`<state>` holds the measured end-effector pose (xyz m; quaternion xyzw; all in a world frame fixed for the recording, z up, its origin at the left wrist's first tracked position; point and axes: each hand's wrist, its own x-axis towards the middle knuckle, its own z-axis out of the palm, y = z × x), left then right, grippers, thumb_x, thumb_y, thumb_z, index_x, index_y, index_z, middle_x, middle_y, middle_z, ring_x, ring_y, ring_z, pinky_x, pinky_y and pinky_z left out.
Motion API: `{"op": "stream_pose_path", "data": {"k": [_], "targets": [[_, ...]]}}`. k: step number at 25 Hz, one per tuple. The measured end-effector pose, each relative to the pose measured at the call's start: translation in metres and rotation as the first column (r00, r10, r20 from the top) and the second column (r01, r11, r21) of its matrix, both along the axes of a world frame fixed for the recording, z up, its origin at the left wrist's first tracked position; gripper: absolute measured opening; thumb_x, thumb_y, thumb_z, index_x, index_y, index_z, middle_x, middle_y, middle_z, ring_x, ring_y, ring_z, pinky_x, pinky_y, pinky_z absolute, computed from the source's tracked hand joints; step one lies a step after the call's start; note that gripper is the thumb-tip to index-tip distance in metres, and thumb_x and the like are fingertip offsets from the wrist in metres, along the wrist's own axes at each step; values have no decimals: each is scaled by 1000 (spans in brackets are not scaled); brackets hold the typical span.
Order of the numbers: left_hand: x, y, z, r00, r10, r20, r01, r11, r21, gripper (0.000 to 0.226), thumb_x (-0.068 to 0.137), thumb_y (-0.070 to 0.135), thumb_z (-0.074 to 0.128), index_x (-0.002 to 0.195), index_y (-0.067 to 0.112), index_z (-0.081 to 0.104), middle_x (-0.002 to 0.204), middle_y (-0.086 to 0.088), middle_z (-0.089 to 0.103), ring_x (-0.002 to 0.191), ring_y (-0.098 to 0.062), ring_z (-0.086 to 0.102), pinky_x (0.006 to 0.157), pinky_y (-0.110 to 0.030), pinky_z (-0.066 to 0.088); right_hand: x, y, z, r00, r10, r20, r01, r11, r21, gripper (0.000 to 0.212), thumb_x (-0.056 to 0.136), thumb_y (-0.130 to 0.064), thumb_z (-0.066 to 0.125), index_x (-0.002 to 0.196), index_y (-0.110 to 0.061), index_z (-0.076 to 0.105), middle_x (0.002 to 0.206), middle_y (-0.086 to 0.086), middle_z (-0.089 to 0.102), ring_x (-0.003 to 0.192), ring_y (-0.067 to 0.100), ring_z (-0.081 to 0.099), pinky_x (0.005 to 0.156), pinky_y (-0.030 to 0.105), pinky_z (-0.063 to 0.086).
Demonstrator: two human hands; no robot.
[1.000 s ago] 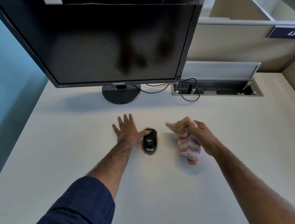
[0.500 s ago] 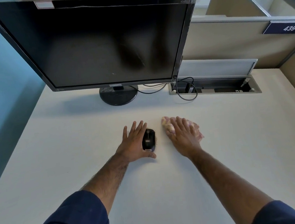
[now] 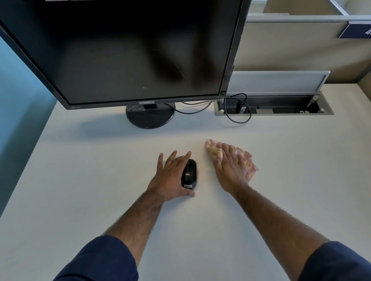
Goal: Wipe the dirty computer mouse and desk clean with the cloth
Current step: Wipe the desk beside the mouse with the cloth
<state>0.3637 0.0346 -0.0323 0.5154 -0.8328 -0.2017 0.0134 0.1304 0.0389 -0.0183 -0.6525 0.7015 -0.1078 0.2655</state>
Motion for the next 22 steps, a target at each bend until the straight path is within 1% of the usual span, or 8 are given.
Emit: {"op": "stream_pose_path", "data": {"k": [4, 8, 11, 15, 19, 22], "targets": [[2, 1, 5, 1000, 22, -14, -22, 999, -32, 136, 62, 79, 73, 159, 33, -10, 155, 1, 36, 153, -25, 15, 123, -56, -10, 5, -2, -5, 1000, 3, 8, -3, 1000, 16, 60, 107, -47, 10, 162, -25, 0, 169, -3, -7, 152, 9, -17, 123, 44, -13], [25, 3, 10, 989, 129, -78, -134, 989, -65, 135, 63, 77, 75, 161, 30, -6, 155, -2, 36, 152, -25, 21, 124, -57, -5, 17, -6, -10, 1000, 27, 3, -27, 1000, 11, 62, 106, -52, 7, 161, -27, -4, 169, -4, -11, 152, 9, -19, 122, 43, -17], [51, 7, 11, 976, 190, -106, -201, 975, -99, 134, 63, 73, 78, 161, 27, 0, 151, -4, 39, 148, -26, 27, 124, -58, -1, 39, -9, -11, 996, 75, 48, -74, 997, -9, 63, 104, -54, 6, 161, -29, -2, 169, -5, -8, 150, 6, -20, 121, 39, -20], [76, 13, 8, 964, 243, -106, -254, 962, -100, 135, 62, 71, 80, 162, 26, 1, 150, -4, 41, 147, -25, 29, 123, -59, 2, 69, -15, -10, 987, 134, 83, -136, 991, 15, 68, 99, -60, 3, 161, -32, 1, 169, -8, -7, 147, 0, -20, 118, 36, -23], [94, 17, 2, 948, 288, -137, -298, 953, -58, 135, 62, 71, 81, 161, 28, -1, 148, -3, 40, 144, -24, 32, 123, -59, 2, 78, -15, -9, 967, 241, 80, -244, 970, 25, 72, 96, -64, 1, 161, -34, 3, 169, -10, -7, 151, 5, -18, 117, 35, -23], [104, 16, -2, 941, 303, -148, -311, 950, -35, 136, 61, 72, 79, 161, 29, -2, 147, -2, 41, 143, -24, 32, 123, -60, 2, 84, -8, -9, 930, 363, 49, -365, 931, 24, 63, 100, -60, 4, 159, -39, 8, 169, -12, -6, 151, 4, -18, 116, 34, -24]]}}
